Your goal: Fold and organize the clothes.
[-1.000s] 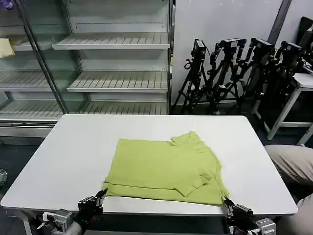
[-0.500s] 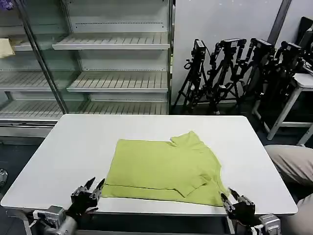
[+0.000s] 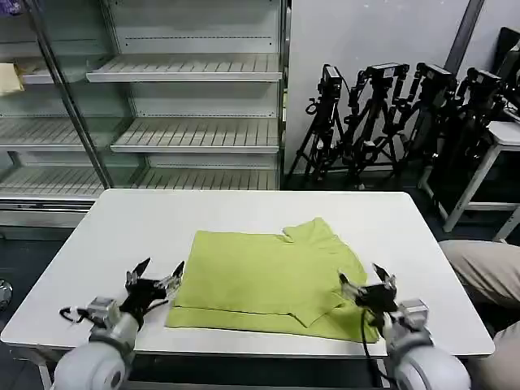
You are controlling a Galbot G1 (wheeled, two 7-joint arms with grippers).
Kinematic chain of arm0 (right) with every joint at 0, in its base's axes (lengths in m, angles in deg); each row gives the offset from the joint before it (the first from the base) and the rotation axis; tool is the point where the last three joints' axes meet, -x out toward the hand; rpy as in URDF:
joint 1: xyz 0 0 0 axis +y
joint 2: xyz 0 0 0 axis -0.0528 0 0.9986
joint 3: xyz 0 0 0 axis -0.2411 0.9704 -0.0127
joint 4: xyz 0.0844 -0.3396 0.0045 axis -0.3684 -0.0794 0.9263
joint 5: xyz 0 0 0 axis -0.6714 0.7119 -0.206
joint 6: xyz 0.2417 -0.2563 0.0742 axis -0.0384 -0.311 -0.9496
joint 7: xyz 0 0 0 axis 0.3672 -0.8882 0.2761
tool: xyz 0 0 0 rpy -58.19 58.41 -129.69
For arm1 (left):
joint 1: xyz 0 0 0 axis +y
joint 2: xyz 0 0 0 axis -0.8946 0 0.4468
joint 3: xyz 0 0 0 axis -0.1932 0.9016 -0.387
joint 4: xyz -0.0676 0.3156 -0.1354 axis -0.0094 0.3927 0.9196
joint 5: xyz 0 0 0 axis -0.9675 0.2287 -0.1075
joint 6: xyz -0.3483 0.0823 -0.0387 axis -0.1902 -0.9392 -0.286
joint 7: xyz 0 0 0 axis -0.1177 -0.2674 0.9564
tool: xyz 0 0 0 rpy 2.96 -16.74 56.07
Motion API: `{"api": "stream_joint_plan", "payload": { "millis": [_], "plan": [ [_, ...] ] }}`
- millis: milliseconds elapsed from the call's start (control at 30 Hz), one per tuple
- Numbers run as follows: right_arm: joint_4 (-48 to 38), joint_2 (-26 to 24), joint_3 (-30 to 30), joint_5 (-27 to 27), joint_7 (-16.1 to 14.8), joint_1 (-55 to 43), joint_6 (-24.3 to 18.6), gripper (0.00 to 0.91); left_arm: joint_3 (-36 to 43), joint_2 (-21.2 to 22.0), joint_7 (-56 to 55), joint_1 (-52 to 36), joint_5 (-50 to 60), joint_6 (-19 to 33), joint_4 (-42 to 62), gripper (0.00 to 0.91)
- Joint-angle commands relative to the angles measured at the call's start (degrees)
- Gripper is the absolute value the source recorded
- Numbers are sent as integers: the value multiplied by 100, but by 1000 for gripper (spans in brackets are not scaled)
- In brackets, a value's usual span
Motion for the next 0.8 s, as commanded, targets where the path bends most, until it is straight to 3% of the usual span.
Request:
{"api": "stream_joint_plan", "payload": {
  "millis": [33,167,333,433,533,800],
  "plan": [
    [-1493,184,747,11,282,-1787,7,907,447,-68,372,-1487,-13,-172,1167,907],
    [-2242,329,891,-96,418,-2335,9,907,754,-94,376,-2073,17,-303,1826,907],
    [-2796,498,906,-656,649,-2719,16,907,965,-81,442,-2506,-7,-570,2468,907],
    [-3304,706,907,-428,644,-2987,10,907,1205,-36,428,-2833,-8,-721,2734,907],
    [-3791,889,926,281,462,-3187,-2,907,1415,13,457,-3024,23,-723,3086,907],
    [-4120,1025,867,224,490,-3328,1,907,1481,102,609,-3264,33,-725,3430,907]
  ]
}}
